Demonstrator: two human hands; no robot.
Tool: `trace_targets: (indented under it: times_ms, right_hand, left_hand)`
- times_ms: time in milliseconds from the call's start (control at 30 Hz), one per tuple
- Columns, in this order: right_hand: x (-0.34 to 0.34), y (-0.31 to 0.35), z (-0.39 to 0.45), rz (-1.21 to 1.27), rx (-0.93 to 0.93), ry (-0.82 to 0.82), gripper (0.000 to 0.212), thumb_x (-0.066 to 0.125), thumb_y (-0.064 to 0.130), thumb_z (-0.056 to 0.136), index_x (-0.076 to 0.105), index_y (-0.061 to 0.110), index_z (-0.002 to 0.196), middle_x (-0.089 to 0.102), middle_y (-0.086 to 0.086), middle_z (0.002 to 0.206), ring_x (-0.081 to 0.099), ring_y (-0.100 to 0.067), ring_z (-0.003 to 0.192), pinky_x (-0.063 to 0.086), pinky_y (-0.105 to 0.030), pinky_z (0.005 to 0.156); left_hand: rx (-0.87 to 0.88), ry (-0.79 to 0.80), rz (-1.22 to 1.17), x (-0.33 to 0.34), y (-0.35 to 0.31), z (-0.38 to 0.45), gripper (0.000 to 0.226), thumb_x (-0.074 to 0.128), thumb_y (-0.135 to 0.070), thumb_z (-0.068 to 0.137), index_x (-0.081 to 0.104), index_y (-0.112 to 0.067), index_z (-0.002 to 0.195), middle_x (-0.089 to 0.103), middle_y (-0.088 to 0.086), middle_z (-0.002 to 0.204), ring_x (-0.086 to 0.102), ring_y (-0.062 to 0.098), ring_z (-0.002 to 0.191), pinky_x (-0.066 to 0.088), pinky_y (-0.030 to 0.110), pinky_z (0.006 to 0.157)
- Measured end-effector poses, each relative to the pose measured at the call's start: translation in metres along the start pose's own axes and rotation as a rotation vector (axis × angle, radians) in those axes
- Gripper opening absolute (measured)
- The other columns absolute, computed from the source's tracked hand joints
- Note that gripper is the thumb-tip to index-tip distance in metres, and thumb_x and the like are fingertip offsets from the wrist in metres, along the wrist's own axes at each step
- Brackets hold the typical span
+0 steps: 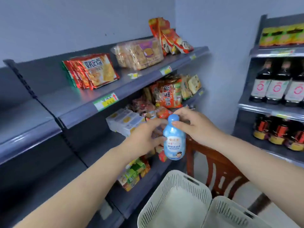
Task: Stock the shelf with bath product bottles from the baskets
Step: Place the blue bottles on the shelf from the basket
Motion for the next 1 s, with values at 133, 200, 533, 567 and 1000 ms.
trace_targets:
  times_ms: [133,200,533,567,1000]
  right_hand:
    - [0.031,0.077,0.04,0.078,-0.136,0.081,0.01,0.06,0.015,0.089,0.058,0.024,0.093,0.066,0.003,0.095,0.063,-0.013,0.091,0.048,-0.032,0.081]
    - [0.049,0.113,0.058,0.095,-0.194,0.108,0.008,0.06,0.016,0.089,0.059,0.019,0.096,0.067,0.0,0.097,0.063,-0.016,0.094,0.048,-0.036,0.085]
    - [0.153,0.25,0.114,0.221,-0.399,0.254,0.005,0.058,0.018,0.091,0.06,0.019,0.096,0.066,0.0,0.1,0.062,-0.019,0.1,0.048,-0.042,0.094]
    - [0.163,0.263,0.118,0.236,-0.419,0.268,0.004,0.057,0.019,0.091,0.059,0.021,0.093,0.065,0.002,0.098,0.062,-0.018,0.099,0.048,-0.041,0.094]
    - [0.254,0.373,0.166,0.363,-0.493,0.406,0.016,0.054,0.016,0.094,0.06,0.005,0.103,0.064,-0.007,0.093,0.057,-0.014,0.082,0.043,-0.028,0.081]
  left_hand:
    - [-0.042,-0.123,0.078,-0.084,0.001,-0.031,0.044,0.067,-0.008,0.083,0.052,-0.035,0.115,0.06,-0.007,0.106,0.062,0.01,0.09,0.052,0.031,0.08]
    - [-0.082,-0.184,0.097,-0.122,0.006,-0.05,0.043,0.067,-0.006,0.083,0.053,-0.033,0.114,0.06,-0.007,0.099,0.063,0.012,0.086,0.052,0.029,0.081]
    - [-0.215,-0.394,0.22,-0.267,0.02,-0.151,0.031,0.067,-0.007,0.083,0.061,-0.026,0.107,0.066,-0.007,0.095,0.062,0.006,0.079,0.051,0.018,0.077]
    - [-0.234,-0.413,0.218,-0.28,0.023,-0.161,0.029,0.066,-0.006,0.084,0.063,-0.022,0.108,0.067,-0.005,0.096,0.063,0.009,0.081,0.051,0.019,0.079]
    - [-0.407,-0.507,0.445,-0.406,0.049,-0.22,0.022,0.066,-0.013,0.085,0.064,-0.012,0.107,0.066,-0.006,0.097,0.062,0.007,0.084,0.045,0.004,0.062]
Point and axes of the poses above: each hand's wrist, its own z-axis towards the middle knuckle, its own x-axis out of the palm, y = z × x, the point moved 8 cm from there along z, towards the middle knuckle
